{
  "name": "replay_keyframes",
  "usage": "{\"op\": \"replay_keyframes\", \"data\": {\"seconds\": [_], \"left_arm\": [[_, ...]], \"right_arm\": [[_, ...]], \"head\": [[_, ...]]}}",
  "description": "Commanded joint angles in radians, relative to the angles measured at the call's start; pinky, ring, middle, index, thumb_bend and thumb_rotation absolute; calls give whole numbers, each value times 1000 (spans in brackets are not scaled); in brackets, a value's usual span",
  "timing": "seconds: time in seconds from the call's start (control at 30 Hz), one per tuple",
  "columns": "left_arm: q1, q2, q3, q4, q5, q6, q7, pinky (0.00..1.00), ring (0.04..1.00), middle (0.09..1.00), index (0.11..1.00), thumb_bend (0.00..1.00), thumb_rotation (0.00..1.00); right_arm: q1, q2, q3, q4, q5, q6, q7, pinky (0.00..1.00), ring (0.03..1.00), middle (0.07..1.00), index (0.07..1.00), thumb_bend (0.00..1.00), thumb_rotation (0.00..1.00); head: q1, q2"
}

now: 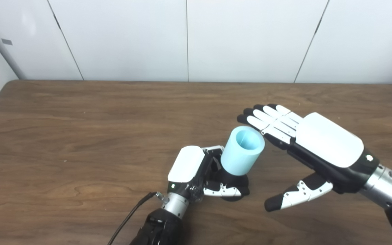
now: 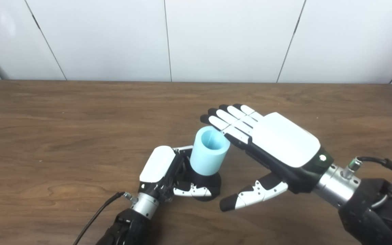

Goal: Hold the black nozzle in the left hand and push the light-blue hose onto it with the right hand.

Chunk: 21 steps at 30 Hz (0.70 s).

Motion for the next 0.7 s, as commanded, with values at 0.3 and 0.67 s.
{"op": "replay_keyframes", "data": {"seconds": [0.3, 0.67], "left_arm": [[70, 29, -32, 90, -3, 58, -114, 290, 393, 459, 526, 467, 0], [65, 31, -35, 95, -4, 57, -118, 313, 418, 475, 537, 470, 0]], "right_arm": [[-1, 22, 13, -22, -28, -29, 2, 1000, 1000, 1000, 984, 675, 1000], [-12, 37, 36, -16, -54, -13, 39, 1000, 1000, 1000, 992, 682, 1000]], "head": [[0, -3], [-3, -5]]}}
